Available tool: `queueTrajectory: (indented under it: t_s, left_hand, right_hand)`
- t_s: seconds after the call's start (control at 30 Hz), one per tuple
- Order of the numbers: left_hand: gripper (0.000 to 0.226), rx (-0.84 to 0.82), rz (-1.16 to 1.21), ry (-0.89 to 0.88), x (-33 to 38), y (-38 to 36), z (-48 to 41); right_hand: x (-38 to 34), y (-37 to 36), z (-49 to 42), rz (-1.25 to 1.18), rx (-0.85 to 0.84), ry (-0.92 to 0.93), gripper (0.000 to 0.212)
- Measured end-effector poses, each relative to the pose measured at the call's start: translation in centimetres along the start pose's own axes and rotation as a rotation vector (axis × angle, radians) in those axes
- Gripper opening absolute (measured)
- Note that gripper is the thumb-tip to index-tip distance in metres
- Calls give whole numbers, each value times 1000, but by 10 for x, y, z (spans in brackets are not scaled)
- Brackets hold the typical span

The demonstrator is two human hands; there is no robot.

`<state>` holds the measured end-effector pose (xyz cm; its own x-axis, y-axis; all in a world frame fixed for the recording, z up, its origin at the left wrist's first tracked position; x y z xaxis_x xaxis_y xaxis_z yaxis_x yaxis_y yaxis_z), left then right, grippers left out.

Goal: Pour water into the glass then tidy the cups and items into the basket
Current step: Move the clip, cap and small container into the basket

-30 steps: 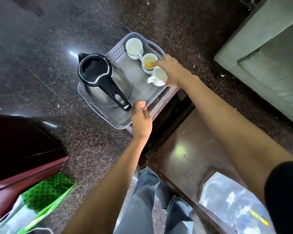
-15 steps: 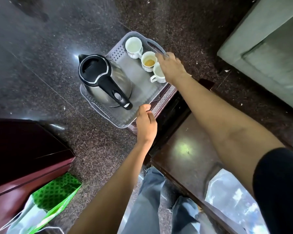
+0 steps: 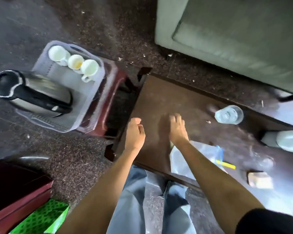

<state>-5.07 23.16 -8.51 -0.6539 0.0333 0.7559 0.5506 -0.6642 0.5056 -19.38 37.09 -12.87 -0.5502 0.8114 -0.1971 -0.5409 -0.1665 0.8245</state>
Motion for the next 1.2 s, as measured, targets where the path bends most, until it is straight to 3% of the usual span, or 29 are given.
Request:
queueTrajectory:
  t_s: [0.13, 0.4, 0.53, 0.7, 0.8, 0.9, 1.03, 1.2]
  left_hand:
    - [24, -190, -111, 8, -3, -79, 45]
    - [24, -501, -277, -29, 12, -222, 125]
    - [25, -597, -354, -111, 23, -282, 159]
    - [34, -658, -503, -353, 37, -337, 187]
    - [42, -648, -837, -541, 36, -359, 194]
    - [46, -518, -1032, -540, 25, -357, 180]
    - [54, -337, -1037, -373, 13, -333, 154]
    - [51, -292, -981, -300, 13, -322, 139]
  right_hand:
    - [114, -43, 63, 6, -102, -140, 73]
    - [280, -59, 132, -28, -18, -354, 53]
    - [336, -76, 151, -104, -6, -416, 45]
    - [356, -84, 145, -166, 68, -320, 33]
    - [349, -89, 129, -164, 61, -233, 40]
    - [344, -93, 115, -99, 34, -184, 39]
    - [347, -91, 105, -22, 35, -192, 31]
    - [352, -97, 105, -56, 27, -172, 27]
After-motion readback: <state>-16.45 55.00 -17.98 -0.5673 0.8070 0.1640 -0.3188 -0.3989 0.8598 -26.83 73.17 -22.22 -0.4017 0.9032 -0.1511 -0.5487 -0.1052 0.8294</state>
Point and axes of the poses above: each hand's wrist, its own z-axis away from the middle knuckle, its own y-axis out of the back of the hand, x = y × z, the point moved 10 cm from there along -z, towards the middle knuckle, and after that the axes turned 9 degrees about z, right-handed, at the moved point
